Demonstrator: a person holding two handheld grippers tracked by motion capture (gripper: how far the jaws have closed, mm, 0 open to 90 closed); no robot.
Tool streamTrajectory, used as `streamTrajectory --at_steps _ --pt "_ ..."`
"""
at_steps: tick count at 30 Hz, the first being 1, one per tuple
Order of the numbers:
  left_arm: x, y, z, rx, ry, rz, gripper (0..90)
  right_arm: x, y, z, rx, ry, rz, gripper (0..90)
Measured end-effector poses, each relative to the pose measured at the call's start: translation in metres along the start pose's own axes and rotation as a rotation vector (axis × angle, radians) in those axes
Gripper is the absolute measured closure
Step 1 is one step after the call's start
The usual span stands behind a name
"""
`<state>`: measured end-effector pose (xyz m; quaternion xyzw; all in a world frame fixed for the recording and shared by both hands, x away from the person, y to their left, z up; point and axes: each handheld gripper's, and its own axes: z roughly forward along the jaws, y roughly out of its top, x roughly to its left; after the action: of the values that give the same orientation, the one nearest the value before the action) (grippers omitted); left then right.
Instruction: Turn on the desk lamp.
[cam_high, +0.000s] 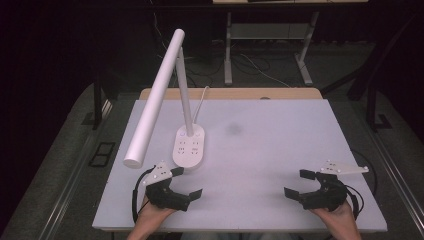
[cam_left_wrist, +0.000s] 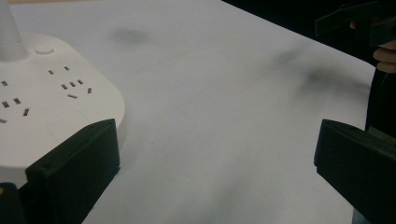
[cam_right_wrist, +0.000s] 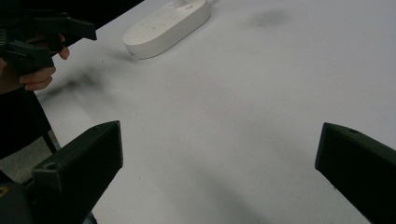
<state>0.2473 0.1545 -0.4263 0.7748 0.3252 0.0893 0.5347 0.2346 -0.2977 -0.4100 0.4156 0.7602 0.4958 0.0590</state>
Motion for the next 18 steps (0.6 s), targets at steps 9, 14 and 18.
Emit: streamTrajectory --at_steps 9,14,18 --pt "0.0001 0.0002 -0.0024 -0.003 0.002 0.0 0.0 -0.0008 0.0001 -0.0006 -0.001 0.003 0.007 0.7" --pt "-0.0006 0.0001 -0.0048 -0.012 0.005 -0.005 0.0 -0.002 0.0004 -0.0005 0.0 0.008 0.007 0.7" --pt "-0.0009 -0.0001 -0.007 -0.019 0.008 -0.01 0.0 -0.0035 0.0011 0.001 0.007 0.01 0.003 0.7"
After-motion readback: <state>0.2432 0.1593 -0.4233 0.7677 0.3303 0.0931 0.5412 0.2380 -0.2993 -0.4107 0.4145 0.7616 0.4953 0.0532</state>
